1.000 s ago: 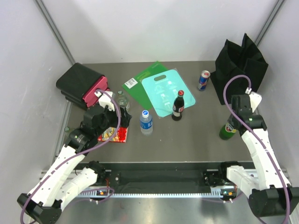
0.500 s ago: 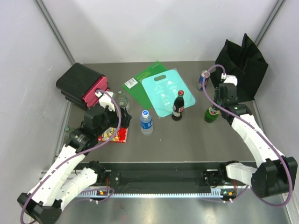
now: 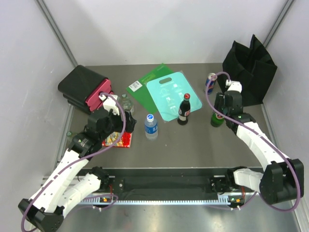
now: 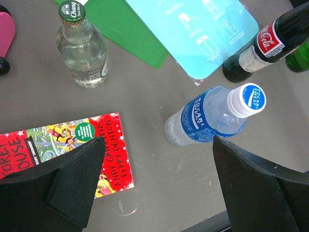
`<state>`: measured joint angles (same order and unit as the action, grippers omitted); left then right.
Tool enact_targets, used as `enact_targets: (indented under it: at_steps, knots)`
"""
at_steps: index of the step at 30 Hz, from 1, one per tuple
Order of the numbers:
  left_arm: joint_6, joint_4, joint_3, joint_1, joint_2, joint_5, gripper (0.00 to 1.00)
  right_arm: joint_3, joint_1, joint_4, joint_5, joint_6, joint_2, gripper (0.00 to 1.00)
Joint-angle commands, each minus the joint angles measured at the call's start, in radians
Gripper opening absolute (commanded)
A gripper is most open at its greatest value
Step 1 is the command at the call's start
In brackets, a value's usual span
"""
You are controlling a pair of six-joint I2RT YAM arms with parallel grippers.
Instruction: Place the beverage into the canvas bag
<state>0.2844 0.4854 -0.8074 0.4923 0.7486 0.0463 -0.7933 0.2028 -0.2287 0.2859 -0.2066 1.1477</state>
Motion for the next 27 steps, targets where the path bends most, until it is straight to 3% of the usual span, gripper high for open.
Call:
enact_targets:
  at_steps: [1, 5, 7, 8, 10, 11, 17, 22, 27]
  knots:
    - [-0.014, -0.045, 0.002, 0.006, -0.008, 0.004, 0.96, 0.035, 0.007, 0.169, 0.006, -0.013, 0.001, 0.57]
    - [-0.014, -0.042, 0.004, 0.009, -0.011, 0.015, 0.97, 0.063, 0.007, 0.204, 0.029, -0.002, -0.011, 0.46]
    - [-0.014, -0.044, 0.004, 0.011, -0.014, 0.015, 0.97, 0.060, 0.007, 0.204, 0.055, 0.016, -0.020, 0.34]
    - [-0.014, -0.044, 0.004, 0.011, -0.012, 0.015, 0.96, 0.052, 0.009, 0.198, 0.065, 0.022, -0.032, 0.22]
    - [-0.014, -0.044, 0.004, 0.011, -0.009, 0.013, 0.97, 0.036, 0.009, 0.175, 0.094, 0.047, -0.048, 0.12]
    - [-0.014, -0.044, 0.002, 0.011, -0.008, 0.012, 0.97, 0.014, 0.009, 0.167, 0.102, 0.055, -0.066, 0.00]
    - [-0.014, -0.045, 0.004, 0.012, -0.006, 0.012, 0.97, -0.125, 0.009, 0.040, 0.134, 0.082, -0.080, 0.00]
    - [-0.016, -0.044, 0.004, 0.012, -0.008, 0.012, 0.97, -0.233, 0.010, -0.064, 0.092, 0.076, -0.072, 0.00]
    - [-0.017, -0.044, 0.005, 0.014, -0.011, 0.015, 0.96, -0.446, 0.012, -0.233, 0.015, 0.082, -0.042, 0.00]
